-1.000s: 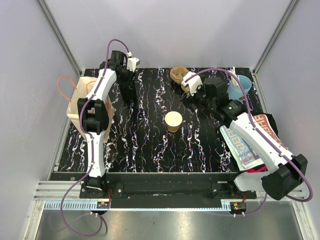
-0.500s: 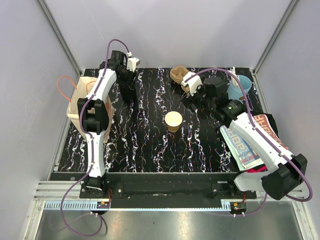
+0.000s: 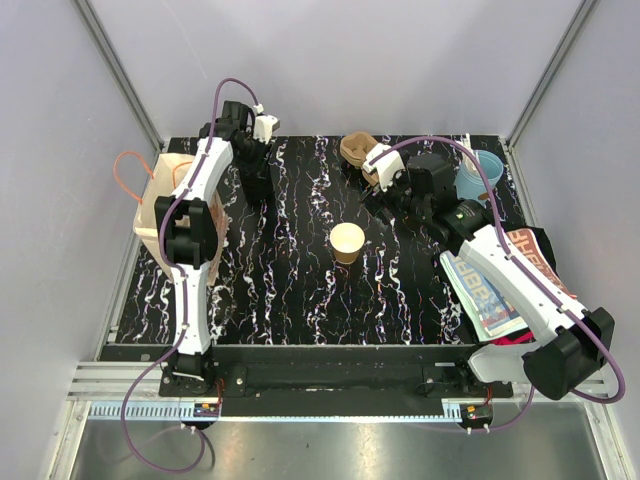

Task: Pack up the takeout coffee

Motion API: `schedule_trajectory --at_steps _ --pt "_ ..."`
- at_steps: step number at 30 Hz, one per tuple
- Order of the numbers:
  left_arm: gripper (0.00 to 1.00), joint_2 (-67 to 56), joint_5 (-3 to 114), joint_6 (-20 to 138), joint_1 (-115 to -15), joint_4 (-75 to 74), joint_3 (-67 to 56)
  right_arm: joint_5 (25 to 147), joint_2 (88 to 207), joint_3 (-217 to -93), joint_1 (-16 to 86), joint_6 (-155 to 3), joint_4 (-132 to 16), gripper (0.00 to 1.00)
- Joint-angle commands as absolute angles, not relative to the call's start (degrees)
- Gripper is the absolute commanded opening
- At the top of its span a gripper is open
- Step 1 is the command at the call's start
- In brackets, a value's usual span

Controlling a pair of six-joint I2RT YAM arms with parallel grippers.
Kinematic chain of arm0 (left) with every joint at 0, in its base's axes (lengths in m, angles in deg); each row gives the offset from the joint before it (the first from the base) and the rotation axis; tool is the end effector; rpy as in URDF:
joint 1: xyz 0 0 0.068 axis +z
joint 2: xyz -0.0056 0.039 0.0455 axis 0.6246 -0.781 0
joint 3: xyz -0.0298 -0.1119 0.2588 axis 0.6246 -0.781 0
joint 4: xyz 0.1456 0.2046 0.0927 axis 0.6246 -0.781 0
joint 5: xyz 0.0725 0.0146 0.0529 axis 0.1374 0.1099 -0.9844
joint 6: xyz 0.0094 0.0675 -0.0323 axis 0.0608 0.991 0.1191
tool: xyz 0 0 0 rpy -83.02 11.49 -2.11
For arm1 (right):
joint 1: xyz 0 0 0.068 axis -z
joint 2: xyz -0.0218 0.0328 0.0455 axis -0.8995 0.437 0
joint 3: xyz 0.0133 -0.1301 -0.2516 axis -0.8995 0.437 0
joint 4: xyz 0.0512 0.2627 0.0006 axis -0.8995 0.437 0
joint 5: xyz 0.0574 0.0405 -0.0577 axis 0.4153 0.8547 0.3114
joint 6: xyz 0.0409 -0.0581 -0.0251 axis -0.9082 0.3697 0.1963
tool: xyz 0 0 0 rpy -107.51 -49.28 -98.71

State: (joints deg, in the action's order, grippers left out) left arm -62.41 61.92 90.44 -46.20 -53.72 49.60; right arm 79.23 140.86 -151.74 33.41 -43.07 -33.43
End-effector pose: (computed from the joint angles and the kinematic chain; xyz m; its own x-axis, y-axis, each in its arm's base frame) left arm 0.5306 -0.0862 0.2398 -0.6898 0.4175 -0.5915 0.5253 0.8508 -0.0121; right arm 0.2774 0.1660 0.3646 -0.1265 -0.5858 -0.8006 -0.6468 0.6606 -0.3812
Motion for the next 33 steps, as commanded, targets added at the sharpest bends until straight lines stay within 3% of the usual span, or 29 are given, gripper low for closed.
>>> schedule_trajectory --at_steps 1,6,21,33 --pt "0.36 -63.0 60.8 90.9 -45.9 -53.3 51.8 79.8 140.9 -151.8 33.9 -43.6 -35.0 0.95" --pt "0.27 -63.3 60.6 90.8 -45.9 -53.1 51.9 79.8 141.0 -151.9 33.8 -43.6 -34.9 0.95" --pt "0.22 -62.2 61.5 89.7 -45.9 -53.1 54.1 80.0 141.0 -152.0 33.9 -43.7 -35.0 0.95" --pt "0.09 -62.4 61.3 89.5 -45.9 -53.1 53.8 80.0 140.7 -151.9 33.9 -43.7 -34.9 0.95"
